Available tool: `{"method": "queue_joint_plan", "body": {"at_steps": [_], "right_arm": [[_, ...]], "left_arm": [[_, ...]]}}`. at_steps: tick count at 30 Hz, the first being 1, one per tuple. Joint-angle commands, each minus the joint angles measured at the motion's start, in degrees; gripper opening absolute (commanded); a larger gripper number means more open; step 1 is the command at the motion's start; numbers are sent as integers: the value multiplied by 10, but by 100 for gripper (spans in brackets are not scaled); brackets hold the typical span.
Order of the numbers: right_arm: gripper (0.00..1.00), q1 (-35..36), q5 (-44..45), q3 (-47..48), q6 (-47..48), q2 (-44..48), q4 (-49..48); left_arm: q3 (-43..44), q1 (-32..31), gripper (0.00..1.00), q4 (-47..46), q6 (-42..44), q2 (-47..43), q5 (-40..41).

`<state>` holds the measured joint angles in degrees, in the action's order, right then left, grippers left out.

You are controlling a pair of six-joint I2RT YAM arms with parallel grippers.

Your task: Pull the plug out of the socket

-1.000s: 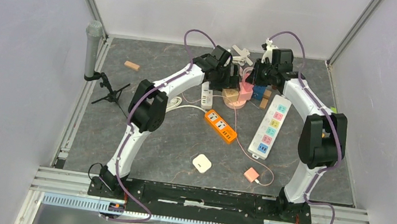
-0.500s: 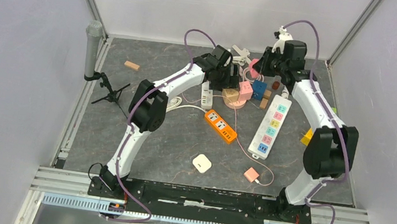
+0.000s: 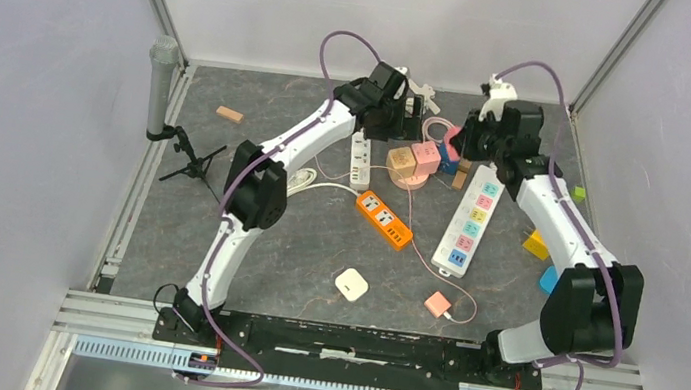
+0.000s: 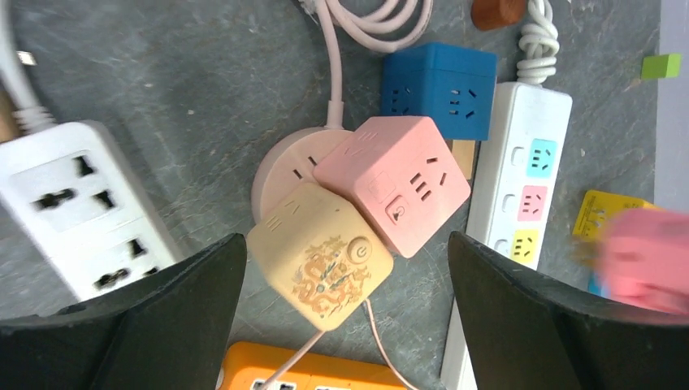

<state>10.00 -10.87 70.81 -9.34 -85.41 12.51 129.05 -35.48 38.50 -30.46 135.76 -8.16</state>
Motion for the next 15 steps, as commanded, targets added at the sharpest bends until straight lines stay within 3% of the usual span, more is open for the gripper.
{"method": "queue_joint_plan", "body": {"at_steps": [1,9,12,15], "right_arm": [[0,0,-88,-60,34,23,-4],[2,6,-151,-137,27,3,25],[10,8,-167,-160,27,-5,16],[28,9,-166,-171,26,-19,17]], "left_arm": [[-14,5,100,-8,51,-97,113],[-90,35,100,-8,78,-198,266],[-106,42,100,-10,104,-217,321],[-107,54,100,-5,150,-213,391]]}}
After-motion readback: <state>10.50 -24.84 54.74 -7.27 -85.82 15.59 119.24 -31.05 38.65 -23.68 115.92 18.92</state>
